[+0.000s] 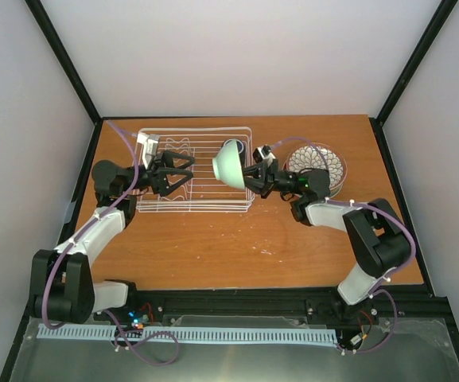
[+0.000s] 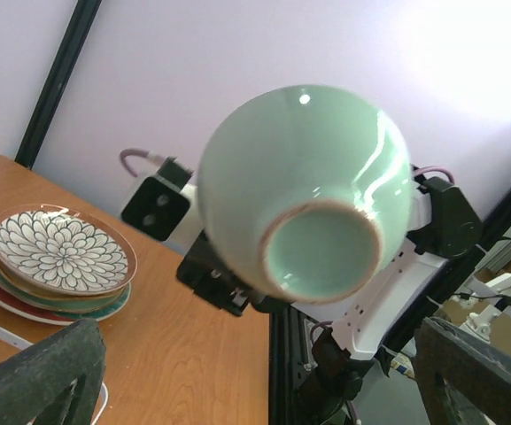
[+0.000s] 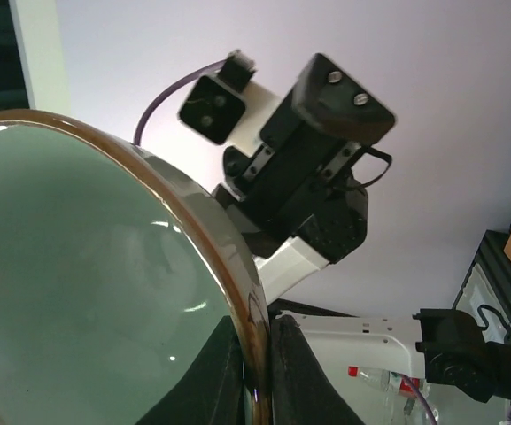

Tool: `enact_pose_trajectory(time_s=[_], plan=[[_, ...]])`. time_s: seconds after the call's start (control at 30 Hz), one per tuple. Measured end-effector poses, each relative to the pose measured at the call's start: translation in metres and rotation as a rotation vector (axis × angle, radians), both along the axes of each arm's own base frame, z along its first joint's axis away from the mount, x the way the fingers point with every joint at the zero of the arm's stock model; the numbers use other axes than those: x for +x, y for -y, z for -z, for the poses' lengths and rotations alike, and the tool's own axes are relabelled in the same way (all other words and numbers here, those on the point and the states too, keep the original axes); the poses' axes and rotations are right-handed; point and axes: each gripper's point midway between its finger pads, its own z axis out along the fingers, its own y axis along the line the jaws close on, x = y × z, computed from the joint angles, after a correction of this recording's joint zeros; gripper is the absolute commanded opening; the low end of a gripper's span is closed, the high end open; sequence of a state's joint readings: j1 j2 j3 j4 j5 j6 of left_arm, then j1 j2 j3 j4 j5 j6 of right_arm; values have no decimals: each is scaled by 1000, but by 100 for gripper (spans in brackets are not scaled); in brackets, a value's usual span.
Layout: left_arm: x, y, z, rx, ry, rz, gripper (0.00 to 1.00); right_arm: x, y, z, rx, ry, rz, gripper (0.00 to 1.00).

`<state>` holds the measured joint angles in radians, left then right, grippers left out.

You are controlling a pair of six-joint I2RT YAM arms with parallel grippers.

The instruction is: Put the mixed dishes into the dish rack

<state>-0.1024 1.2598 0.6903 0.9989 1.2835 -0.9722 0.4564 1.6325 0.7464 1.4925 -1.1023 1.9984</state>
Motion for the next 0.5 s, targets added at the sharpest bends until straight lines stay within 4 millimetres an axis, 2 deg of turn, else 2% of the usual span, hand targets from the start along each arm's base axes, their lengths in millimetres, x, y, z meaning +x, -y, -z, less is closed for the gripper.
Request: enact_pose_trajectory(time_s=[0.07, 0.17, 0.5], plan=[[-2, 0, -4, -6, 1, 3, 100, 2, -5, 7, -6, -20, -6, 3], [-4, 0, -6, -11, -4, 7, 100, 7, -13, 12, -9, -38, -12, 3], [-10, 1, -10, -26, -19, 20, 100, 15, -35, -9, 37, 9, -35, 3]])
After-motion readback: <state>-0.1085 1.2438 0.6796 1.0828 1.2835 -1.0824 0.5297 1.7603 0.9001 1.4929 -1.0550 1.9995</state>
